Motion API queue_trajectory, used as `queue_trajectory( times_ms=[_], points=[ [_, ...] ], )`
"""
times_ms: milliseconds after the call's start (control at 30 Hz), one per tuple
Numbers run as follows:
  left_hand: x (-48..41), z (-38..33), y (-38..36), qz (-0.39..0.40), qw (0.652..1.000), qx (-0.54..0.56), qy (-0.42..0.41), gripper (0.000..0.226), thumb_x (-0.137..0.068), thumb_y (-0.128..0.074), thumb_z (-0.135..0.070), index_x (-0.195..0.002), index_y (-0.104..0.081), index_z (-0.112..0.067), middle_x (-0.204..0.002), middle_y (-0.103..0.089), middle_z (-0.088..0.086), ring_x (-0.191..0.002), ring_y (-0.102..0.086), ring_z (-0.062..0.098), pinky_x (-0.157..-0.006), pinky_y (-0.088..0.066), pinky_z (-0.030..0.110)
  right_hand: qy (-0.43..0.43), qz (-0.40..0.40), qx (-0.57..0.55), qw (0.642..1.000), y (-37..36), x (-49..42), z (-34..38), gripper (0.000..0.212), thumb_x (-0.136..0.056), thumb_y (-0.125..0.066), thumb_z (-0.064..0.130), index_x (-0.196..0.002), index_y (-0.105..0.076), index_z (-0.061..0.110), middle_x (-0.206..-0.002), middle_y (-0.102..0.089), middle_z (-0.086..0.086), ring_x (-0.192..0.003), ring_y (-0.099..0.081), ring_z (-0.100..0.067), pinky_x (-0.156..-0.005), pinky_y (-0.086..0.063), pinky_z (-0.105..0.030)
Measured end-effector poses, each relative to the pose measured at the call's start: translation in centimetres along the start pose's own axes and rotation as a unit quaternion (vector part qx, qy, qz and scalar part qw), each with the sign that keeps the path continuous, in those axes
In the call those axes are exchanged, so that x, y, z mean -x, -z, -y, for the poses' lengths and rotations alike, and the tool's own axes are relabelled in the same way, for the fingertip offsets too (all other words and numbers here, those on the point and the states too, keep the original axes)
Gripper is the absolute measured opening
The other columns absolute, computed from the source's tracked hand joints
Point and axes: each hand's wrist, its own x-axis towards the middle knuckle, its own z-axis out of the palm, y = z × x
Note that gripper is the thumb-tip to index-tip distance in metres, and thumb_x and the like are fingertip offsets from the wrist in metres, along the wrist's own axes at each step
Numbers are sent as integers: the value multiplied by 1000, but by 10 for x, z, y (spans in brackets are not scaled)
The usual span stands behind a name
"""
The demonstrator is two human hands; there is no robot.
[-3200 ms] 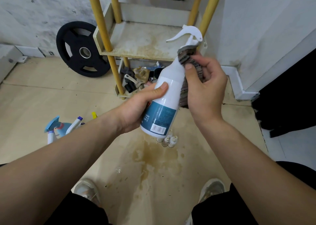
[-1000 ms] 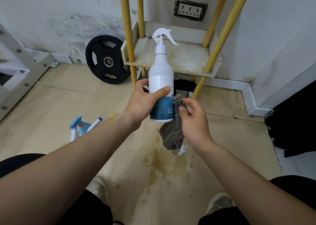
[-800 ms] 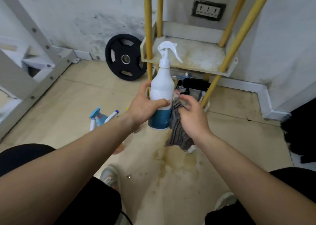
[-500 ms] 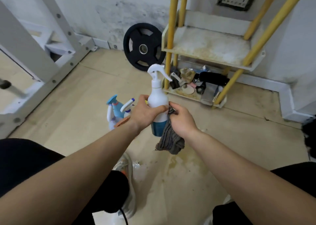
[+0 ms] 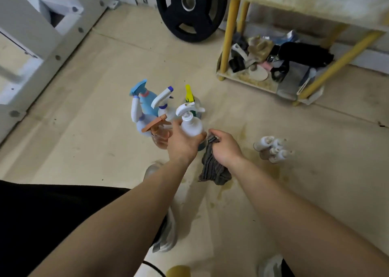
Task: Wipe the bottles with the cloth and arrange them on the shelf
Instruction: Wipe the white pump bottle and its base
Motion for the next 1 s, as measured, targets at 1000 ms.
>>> queue_trajectory(
  times_ms=[1000],
  points=[
    [23, 17, -4, 50, 994, -80, 46, 50, -90, -68, -36, -131, -51, -14, -129, -61, 6, -115, -59, 30, -95, -47, 36, -60, -44, -31, 997, 28, 15, -30, 38, -98, -53, 25, -136, -53, 23, -124, -66, -9, -109, -63, -30, -86, -49, -33]
  ],
)
